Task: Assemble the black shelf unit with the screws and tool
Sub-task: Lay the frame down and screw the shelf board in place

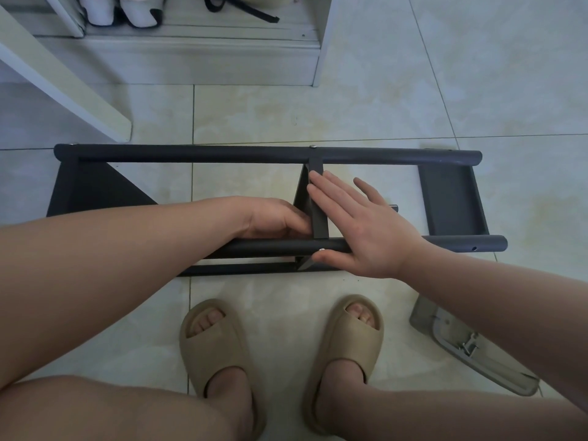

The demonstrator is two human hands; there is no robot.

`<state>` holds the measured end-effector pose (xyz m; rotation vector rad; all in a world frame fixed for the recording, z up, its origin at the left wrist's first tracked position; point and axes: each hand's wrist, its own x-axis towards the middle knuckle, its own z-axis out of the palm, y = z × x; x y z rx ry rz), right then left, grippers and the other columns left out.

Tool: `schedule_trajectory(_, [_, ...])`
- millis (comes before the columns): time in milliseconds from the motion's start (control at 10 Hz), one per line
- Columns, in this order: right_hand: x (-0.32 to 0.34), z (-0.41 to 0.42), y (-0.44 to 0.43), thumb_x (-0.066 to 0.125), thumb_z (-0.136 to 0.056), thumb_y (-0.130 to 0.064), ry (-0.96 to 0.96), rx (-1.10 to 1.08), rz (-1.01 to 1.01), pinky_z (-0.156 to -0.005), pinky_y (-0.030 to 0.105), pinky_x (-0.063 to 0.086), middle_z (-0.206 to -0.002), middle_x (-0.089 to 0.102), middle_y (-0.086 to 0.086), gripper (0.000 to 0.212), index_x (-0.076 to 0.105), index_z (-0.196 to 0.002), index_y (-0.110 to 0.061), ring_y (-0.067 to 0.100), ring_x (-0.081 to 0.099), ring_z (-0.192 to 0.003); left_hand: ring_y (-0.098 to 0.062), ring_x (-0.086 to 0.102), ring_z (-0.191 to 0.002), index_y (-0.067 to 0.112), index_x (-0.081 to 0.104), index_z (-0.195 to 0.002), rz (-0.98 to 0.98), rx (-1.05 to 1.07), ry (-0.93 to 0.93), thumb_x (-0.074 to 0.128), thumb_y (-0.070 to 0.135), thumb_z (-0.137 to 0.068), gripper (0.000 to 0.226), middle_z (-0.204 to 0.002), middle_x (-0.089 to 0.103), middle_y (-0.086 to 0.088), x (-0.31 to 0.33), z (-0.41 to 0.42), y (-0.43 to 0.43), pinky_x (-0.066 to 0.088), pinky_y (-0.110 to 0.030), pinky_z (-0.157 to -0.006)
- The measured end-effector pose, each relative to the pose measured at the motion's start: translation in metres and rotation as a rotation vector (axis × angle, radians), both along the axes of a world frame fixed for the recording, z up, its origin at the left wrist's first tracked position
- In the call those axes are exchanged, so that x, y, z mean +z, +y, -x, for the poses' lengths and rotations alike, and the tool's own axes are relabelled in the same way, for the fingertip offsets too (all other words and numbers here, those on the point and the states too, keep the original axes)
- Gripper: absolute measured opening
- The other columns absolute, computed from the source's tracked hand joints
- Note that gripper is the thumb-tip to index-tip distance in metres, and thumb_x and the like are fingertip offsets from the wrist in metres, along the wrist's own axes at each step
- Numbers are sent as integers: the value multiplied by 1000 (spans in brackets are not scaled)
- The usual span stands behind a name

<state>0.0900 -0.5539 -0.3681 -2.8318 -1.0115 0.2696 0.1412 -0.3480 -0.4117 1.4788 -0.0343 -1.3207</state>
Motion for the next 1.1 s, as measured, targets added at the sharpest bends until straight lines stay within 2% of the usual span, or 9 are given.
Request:
schedule_trajectory(200, [1, 0, 0, 31, -92, -74, 1, 2, 10, -124, 54, 16, -170, 4, 2, 96, 17, -161, -9, 18, 3, -157, -21, 65, -82, 6, 65, -98, 71, 6, 95, 46, -2, -91, 23, -89, 68, -10, 1, -2, 0, 52, -34, -80])
schedule_trajectory(300, [1, 0, 0, 31, -92, -74, 3, 2, 8, -124, 54, 17, -170, 4, 3, 96, 17, -161, -9, 19, 3, -157, -13, 65, -69, 10, 69, -97, 24, -43, 75, 50, 9, -97, 19, -79, 67, -2, 3, 0, 0, 53, -28, -64])
schedule_trajectory(400, [2, 1, 0, 31, -92, -74, 8, 2, 9, -124, 54, 16, -170, 4, 2, 96, 17, -161, -9, 18, 2, -157, -17, 67, -74, 2, 67, -106, -13, -22, -2, 53, 5, -96, 17, -86, 69, -9, 1, 2, -1, 55, -30, -71])
schedule_trajectory(500, [2, 0, 0, 31, -92, -74, 10, -1, 9, -124, 54, 16, -170, 4, 2, 96, 16, -161, -9, 18, 2, -157, -30, 62, -94, -6, 61, -116, -12, 2, -7, 52, -2, -94, 25, -105, 63, -23, 1, 2, 0, 49, -40, -93])
schedule_trajectory(600, [2, 0, 1, 31, -92, -74, 14, -2, 8, -124, 55, 16, -170, 4, 3, 96, 17, -161, -9, 19, 2, -157, -29, 62, -92, -1, 64, -103, 37, 4, 51, 48, -7, -92, 20, -100, 65, -19, 2, 1, 0, 49, -39, -93])
schedule_trajectory(700, [2, -1, 1, 30, -92, -74, 14, -1, 14, -124, 54, 16, -170, 4, 2, 96, 16, -161, -9, 19, 2, -157, -21, 64, -79, 8, 63, -93, 54, 1, 95, 45, -4, -94, 22, -84, 67, -9, 2, -1, 0, 52, -35, -79])
schedule_trajectory(800, [3, -1, 0, 30, -92, -73, 11, 0, 10, -124, 54, 16, -170, 4, 2, 95, 16, -161, -9, 19, 3, -157, -13, 66, -70, 10, 66, -99, -9, -60, 39, 49, 8, -98, 17, -78, 68, -1, 7, 0, -2, 55, -28, -66])
schedule_trajectory(900, [2, 0, 0, 31, -92, -74, 14, 3, 16, -124, 53, 15, -170, 3, 2, 95, 16, -162, -10, 19, 1, -157, -23, 66, -83, -5, 64, -115, -37, -31, -35, 55, 3, -95, 24, -93, 67, -14, 5, 1, -2, 55, -36, -80])
schedule_trajectory(1100, [3, -1, 0, 30, -92, -74, 27, -3, 21, -125, 53, 14, -170, 1, 1, 96, 15, -162, -10, 17, -1, -157, -25, 62, -83, 0, 57, -104, 28, 36, 32, 48, -9, -91, 19, -88, 63, -13, 6, 2, -3, 51, -31, -82])
